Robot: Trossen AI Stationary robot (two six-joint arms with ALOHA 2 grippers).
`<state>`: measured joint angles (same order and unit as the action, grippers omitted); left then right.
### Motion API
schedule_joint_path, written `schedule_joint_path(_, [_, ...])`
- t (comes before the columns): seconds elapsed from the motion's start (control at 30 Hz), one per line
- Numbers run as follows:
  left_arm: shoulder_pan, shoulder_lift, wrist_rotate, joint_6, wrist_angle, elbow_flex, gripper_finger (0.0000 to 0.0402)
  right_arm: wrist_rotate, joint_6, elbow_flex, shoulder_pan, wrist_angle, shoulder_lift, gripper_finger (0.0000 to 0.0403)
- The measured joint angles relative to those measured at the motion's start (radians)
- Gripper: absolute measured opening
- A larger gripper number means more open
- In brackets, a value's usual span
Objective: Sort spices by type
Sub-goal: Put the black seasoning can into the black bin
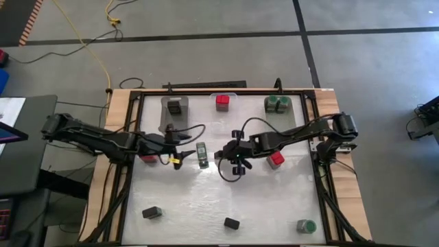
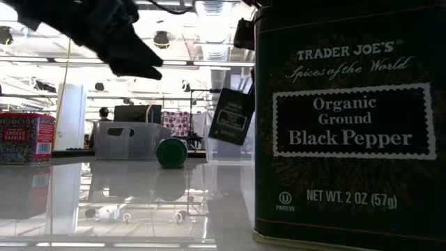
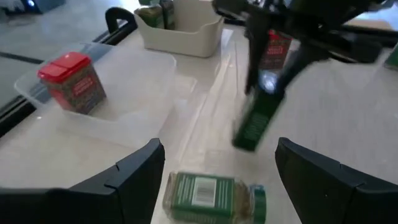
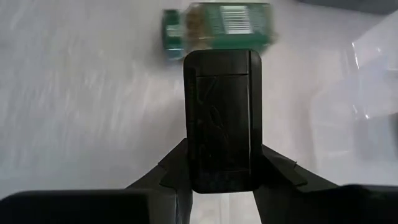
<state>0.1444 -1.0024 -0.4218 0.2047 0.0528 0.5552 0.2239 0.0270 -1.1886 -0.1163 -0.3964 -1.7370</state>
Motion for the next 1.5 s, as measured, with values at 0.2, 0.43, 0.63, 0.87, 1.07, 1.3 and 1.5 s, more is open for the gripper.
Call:
schedule_joint_path(0.2, [0.0,-0.199,0.006,-0.087,-0.072,0.171,0.0295,0.0,-0.006,-0.015,-0.053,0.011,-0.021,0.0148])
schedule_joint_path(0.43, [0.0,-0.412,0.027,-0.083,-0.08,0.316,0.0295,0.011,-0.026,-0.017,-0.074,0.013,0.019,0.0148])
schedule_joint_path(0.63, [0.0,-0.518,0.101,-0.1,-0.077,0.388,0.0295,0.011,-0.027,-0.015,-0.072,-0.028,0.016,0.0148])
schedule_joint_path(0.87, [0.0,-0.535,0.142,-0.124,-0.036,0.399,0.0295,0.01,-0.049,-0.014,-0.073,-0.061,0.017,0.0148])
schedule_joint_path(1.07, [0.0,-0.535,0.188,-0.111,-0.03,0.401,0.0295,0.014,-0.054,-0.015,-0.07,-0.064,0.017,0.0148])
schedule_joint_path(1.3, [0.0,-0.535,0.192,-0.111,-0.022,0.401,0.0295,0.074,-0.048,-0.015,-0.064,-0.039,0.017,0.0149])
schedule_joint_path(1.5, [0.0,-0.535,0.185,-0.125,0.003,0.401,0.0295,0.073,-0.018,-0.015,-0.067,0.023,0.017,0.0149])
